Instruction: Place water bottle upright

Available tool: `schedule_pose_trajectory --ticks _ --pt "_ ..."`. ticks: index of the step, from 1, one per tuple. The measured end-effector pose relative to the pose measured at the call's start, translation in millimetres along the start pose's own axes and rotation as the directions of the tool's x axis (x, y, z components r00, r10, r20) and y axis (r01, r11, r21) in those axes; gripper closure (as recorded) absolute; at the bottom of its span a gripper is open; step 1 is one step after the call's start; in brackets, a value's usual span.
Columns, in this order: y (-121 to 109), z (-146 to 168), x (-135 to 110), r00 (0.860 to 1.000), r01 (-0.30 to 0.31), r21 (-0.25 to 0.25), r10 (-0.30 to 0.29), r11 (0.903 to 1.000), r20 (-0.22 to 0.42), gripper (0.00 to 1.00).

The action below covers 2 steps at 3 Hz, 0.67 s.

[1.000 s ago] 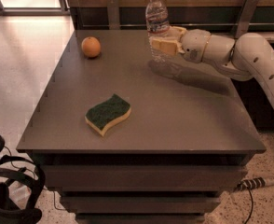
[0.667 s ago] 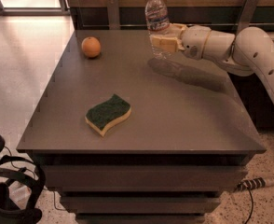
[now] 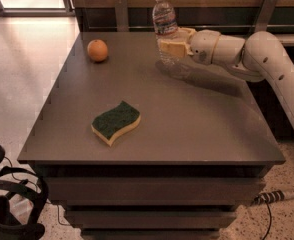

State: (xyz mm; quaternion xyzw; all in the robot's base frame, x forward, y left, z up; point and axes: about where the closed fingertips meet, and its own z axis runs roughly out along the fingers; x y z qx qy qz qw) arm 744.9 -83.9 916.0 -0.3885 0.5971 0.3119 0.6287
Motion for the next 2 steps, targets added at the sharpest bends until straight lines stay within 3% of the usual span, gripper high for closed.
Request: schedule_pose_trajectory --ticks 2 --pt "0.8 0.5 15.1 0.999 -0.03 0.013 0.03 0.9995 0.019 1.0"
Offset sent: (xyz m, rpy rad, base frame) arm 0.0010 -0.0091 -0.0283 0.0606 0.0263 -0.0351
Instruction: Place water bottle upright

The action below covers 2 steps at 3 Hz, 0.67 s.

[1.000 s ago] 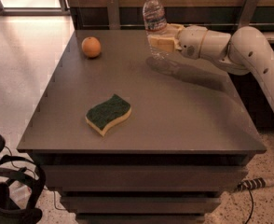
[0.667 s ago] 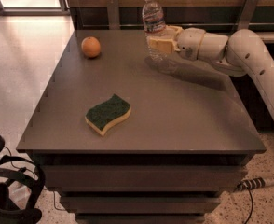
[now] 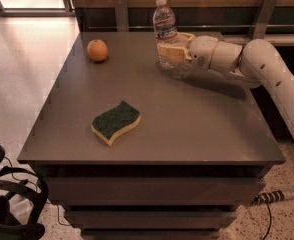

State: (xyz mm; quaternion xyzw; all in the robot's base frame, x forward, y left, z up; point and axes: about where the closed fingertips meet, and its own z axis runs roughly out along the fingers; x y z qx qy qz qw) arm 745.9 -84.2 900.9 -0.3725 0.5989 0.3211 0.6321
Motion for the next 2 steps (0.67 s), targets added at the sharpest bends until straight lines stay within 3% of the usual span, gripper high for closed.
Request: schedule_pose_trajectory --ticks 2 --pt "1.1 -4.1 16.2 0.999 -0.027 0.025 0.026 0.9993 0.031 1.0"
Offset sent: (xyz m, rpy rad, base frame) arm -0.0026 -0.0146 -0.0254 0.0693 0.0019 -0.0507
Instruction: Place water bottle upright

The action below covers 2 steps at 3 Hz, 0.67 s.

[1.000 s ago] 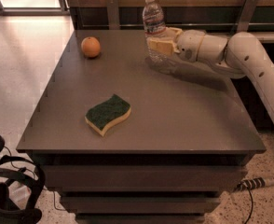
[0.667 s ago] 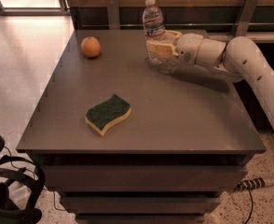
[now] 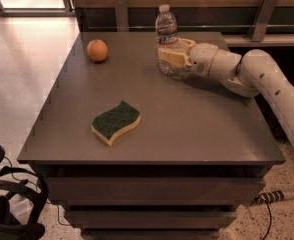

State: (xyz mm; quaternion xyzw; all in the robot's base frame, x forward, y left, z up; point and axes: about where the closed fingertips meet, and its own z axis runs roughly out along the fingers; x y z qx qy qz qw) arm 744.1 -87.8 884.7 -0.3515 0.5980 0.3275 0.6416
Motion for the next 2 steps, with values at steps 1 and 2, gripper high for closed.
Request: schedule_pose_trajectory --ticks 1,2 --pt "-0.3 -3.6 4.5 1.0 -0.005 0.017 0.004 0.9998 0.015 1.0" --pt "0.3 -11.6 8.9 1.0 -0.01 0.041 0.01 0.9991 0.015 1.0"
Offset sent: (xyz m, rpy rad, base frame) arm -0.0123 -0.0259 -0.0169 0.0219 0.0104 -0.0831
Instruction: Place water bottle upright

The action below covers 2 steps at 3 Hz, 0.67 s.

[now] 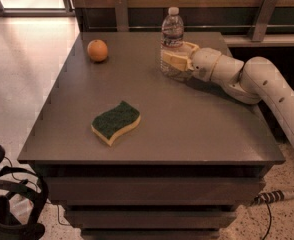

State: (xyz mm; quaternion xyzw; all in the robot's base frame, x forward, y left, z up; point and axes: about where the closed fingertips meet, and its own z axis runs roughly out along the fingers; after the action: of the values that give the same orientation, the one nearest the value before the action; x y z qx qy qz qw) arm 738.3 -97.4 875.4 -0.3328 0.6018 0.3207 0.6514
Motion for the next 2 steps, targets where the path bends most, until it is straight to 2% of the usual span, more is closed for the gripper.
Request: schedule_pose_trajectory --ticks 1,2 --pt "0.9 -4.2 1.6 1.0 -0.002 0.011 0.002 0.9999 -0.008 0.98" --pt "2.4 -2.2 1.4 1.0 -0.003 0.008 0.003 1.0 -0.007 0.75"
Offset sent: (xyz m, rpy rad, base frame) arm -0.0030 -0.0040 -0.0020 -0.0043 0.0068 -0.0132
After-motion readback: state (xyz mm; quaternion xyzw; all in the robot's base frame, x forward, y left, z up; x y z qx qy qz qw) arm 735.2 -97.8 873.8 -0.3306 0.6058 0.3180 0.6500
